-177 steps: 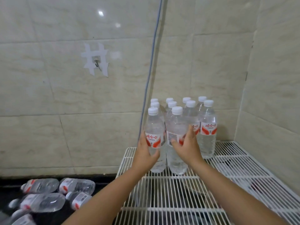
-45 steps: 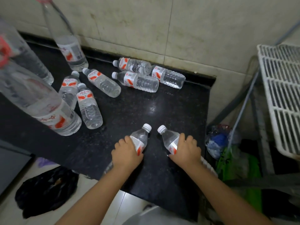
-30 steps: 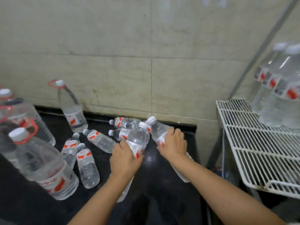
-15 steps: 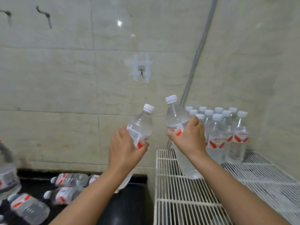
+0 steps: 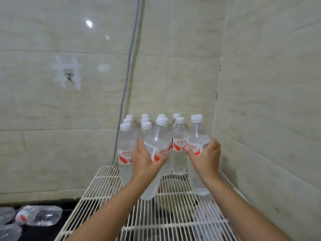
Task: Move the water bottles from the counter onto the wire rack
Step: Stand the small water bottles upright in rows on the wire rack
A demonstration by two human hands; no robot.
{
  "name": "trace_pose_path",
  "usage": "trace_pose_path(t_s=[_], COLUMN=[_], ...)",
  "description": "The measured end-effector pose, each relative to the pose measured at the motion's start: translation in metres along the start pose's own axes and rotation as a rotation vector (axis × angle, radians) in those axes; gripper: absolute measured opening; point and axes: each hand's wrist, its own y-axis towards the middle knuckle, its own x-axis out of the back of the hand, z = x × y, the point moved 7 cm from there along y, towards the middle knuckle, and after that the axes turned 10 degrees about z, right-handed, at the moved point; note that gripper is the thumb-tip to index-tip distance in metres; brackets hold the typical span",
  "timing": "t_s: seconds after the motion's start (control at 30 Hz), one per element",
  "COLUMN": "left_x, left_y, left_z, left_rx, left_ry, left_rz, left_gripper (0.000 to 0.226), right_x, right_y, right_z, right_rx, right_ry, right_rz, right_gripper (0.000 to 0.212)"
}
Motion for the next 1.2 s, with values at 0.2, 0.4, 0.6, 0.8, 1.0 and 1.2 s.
trace_pose_path(t_s=[0.2, 0.4, 0.6, 0.8, 1.0, 1.2], left_x=[-0.046, -0.067, -0.062, -0.048, -0.046, -0.039], left_y=[0.014, 0.019, 0.024, 0.033, 0.043, 0.048], left_z=[0.002, 0.003, 0.001, -0.037, -0.05, -0.047], left_rx=[-0.006, -0.028, -0.018, -0.123, -0.088, -0.049], left_ry=[-0.134, -0.166, 0.022, 0.25, 0.349, 0.464], left_rz=[0.061, 0.099, 0.082, 0.033, 0.188, 0.289], left_gripper=[0.066, 0.079, 0.093, 0.09, 0.103, 0.109], right_x=[-0.01, -0.019, -0.01, -0.002, -0.002, 0.002], right_y=[0.012, 0.007, 0.018, 0.032, 0.033, 0.007], right_z=[-0.031, -0.043, -0.044, -0.024, -0.025, -0.014], right_rx=[-0.037, -0.038, -0.077, -0.041, -0.015, 0.036], right_ry=[0.106, 0.058, 0.069, 0.315, 0.192, -0.139], right_rz=[-0.021, 0.048, 0.193, 0.624, 0.71, 0.322], right_gripper=[0.074, 0.08, 0.085, 0.064, 0.074, 0.086])
